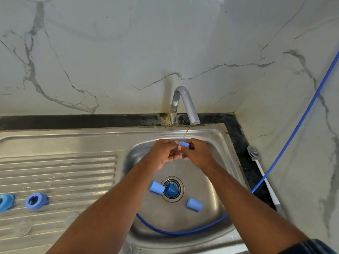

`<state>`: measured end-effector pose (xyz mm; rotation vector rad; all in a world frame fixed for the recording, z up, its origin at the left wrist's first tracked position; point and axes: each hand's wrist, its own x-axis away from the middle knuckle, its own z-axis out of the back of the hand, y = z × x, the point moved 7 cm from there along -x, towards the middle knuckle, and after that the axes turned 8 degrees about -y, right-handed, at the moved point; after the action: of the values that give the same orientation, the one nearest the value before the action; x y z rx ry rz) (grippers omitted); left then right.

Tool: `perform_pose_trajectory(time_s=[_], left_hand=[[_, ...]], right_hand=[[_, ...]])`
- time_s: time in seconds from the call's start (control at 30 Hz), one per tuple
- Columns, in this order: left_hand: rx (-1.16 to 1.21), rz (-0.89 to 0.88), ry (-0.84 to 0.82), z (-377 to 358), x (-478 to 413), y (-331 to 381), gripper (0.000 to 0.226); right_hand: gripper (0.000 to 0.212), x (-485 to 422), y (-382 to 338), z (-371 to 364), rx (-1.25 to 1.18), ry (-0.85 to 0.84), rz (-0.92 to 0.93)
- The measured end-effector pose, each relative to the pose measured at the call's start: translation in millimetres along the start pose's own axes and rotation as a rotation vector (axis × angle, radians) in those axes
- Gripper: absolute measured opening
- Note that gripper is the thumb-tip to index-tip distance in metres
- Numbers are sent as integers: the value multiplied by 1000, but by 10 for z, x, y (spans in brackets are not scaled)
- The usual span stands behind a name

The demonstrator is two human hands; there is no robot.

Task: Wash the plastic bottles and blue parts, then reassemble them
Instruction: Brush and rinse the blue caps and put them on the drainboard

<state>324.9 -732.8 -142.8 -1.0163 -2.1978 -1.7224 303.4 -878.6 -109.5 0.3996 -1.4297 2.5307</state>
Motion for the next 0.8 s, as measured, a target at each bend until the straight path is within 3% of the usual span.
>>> perform_pose_trajectory(time_s=[0.23,0.33,0.57,0.8], left_hand=[[-102,-72,50,154,48,91,12],[-107,-114,48,182,51,140,19],[-72,-209,23,97,26,250,21],[-42,-83,53,5,-116,140,16]], right_hand=[[29,-29,52,-232,-170,-107,-31],[37,-62,13,-216,-110,-60,22],[34,-93,-126,-82,-44,73,149],[44,-114,-114,5,12,57,134]])
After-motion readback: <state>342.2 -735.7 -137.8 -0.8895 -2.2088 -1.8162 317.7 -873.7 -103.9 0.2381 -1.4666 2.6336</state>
